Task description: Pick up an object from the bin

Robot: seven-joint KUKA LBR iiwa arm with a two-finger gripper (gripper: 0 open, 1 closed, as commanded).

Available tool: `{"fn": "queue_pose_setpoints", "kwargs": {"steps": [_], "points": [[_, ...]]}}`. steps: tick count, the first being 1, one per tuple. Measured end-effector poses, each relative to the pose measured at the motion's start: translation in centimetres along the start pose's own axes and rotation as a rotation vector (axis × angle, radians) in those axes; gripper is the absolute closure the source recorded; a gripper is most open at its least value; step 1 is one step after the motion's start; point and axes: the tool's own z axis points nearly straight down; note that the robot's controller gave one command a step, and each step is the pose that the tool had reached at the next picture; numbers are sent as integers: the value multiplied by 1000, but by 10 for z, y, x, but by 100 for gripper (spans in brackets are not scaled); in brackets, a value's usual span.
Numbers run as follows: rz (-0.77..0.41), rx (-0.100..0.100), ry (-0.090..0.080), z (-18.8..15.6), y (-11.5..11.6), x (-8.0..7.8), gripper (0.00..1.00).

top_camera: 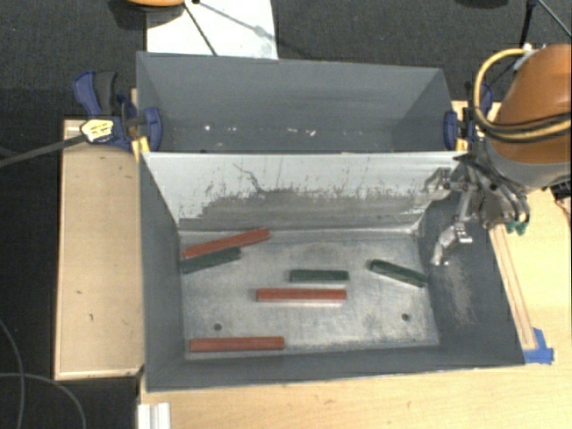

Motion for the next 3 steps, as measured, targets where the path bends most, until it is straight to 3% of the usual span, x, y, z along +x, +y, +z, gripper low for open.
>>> {"fn": "queue_pose_setpoints", "kwargs": {"steps": [1,2,3], "points": [[38,0,-5,60,3,-1,0],[68,-2,4,120,4,2,0],[157,-1,2,107,0,2,0]]}}
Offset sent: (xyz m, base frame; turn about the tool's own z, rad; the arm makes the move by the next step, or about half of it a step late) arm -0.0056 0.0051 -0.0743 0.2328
